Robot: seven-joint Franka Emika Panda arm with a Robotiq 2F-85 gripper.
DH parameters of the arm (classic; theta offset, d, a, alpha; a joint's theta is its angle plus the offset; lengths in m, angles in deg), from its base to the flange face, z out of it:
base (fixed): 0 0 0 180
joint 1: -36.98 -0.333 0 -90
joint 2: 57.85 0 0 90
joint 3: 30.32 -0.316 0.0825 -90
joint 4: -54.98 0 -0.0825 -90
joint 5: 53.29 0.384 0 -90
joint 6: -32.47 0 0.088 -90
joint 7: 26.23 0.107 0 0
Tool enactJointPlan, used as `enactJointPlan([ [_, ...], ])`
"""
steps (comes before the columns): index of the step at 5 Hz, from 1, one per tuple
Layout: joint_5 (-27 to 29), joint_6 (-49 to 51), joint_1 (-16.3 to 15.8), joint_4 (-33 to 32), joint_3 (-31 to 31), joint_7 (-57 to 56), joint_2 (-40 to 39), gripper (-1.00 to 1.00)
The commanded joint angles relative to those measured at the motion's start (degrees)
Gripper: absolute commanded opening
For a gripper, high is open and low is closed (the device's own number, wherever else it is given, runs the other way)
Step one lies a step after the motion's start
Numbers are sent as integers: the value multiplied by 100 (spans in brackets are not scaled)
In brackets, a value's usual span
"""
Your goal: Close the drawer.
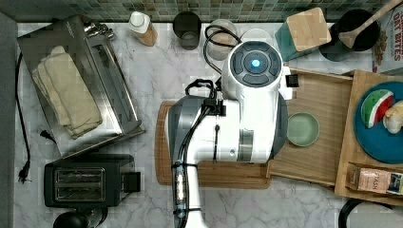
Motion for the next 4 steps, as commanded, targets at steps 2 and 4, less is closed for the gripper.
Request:
enactJointPlan([
  [2,99,-404,14,-197,-20,-618,-122,-100],
  [4,281,-1479,-49,-659,-151,-1361,-473,-100],
])
